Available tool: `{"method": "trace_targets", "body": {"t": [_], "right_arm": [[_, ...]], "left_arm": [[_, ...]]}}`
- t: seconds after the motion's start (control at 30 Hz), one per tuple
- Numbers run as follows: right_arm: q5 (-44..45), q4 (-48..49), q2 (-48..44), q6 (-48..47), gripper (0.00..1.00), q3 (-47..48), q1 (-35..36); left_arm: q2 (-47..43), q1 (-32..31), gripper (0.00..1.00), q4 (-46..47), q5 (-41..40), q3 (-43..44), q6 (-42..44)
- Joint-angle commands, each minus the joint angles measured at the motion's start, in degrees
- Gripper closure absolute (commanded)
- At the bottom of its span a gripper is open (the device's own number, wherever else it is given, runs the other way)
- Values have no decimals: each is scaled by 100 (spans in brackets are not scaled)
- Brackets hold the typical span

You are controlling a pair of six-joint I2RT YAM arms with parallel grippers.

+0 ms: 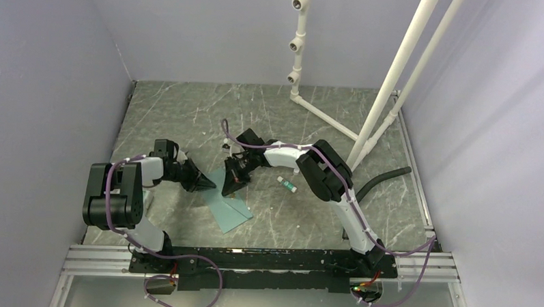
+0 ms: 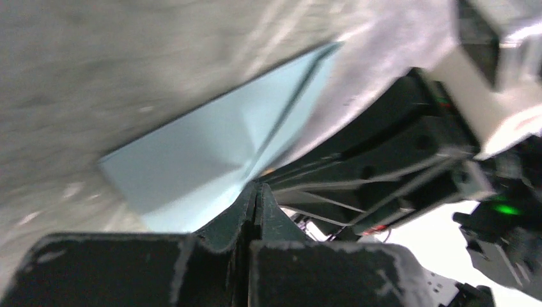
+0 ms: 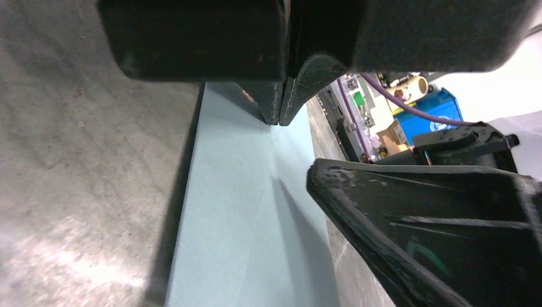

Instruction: Place the letter into the envelope and seal it

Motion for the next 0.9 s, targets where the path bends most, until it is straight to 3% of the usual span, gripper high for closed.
{"method": "trace_targets", "body": {"t": [0.0, 0.17, 0.4, 0.67, 0.87], "right_arm": [[60, -543, 246, -761, 100, -21, -14], [32, -332, 216, -903, 100, -190, -25], [27, 46, 152, -720, 100, -244, -28], [139, 232, 58, -655, 100, -373, -31], [821, 645, -333, -433, 100, -505, 48]], "left_arm": [[-399, -26, 97, 1165, 954, 254, -325], [-197, -22, 97, 1792, 1160, 381, -415], [947, -30, 97, 3012, 1411, 160, -1083], [1273, -61, 98, 2153, 965, 276, -651], [1309, -57, 97, 1202, 408, 243, -413]]}}
